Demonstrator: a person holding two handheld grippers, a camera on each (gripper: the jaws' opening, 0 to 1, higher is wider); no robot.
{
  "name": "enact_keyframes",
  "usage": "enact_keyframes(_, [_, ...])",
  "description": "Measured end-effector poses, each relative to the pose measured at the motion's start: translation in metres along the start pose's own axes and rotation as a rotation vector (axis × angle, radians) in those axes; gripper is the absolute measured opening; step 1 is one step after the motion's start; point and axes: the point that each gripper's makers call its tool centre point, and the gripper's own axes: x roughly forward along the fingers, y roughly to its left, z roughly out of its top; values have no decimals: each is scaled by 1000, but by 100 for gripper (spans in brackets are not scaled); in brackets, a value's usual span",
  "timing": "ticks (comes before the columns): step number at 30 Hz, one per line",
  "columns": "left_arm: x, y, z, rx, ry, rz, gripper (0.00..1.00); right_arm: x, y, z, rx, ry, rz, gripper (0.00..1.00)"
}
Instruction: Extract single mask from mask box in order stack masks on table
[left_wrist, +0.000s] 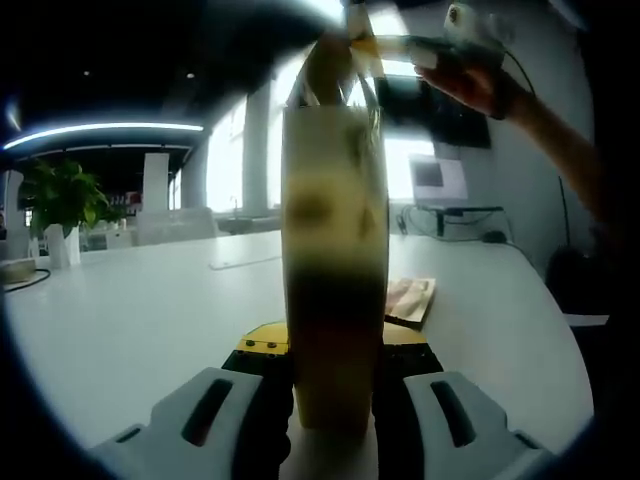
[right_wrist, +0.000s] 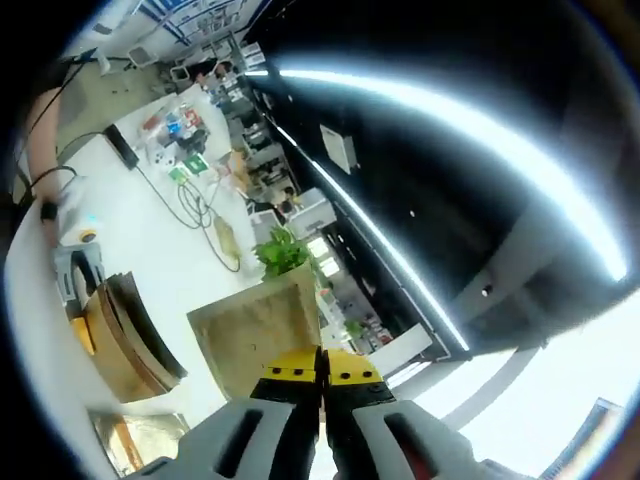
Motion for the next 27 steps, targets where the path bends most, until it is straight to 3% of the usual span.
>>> enact_keyframes(14, [0, 0, 0, -1, -1, -1, 20, -5, -12, -54, 76, 169, -54, 0])
enact_keyframes(27, [0, 1, 0, 0, 0, 2, 20, -10, 1, -110, 45, 315, -37, 0])
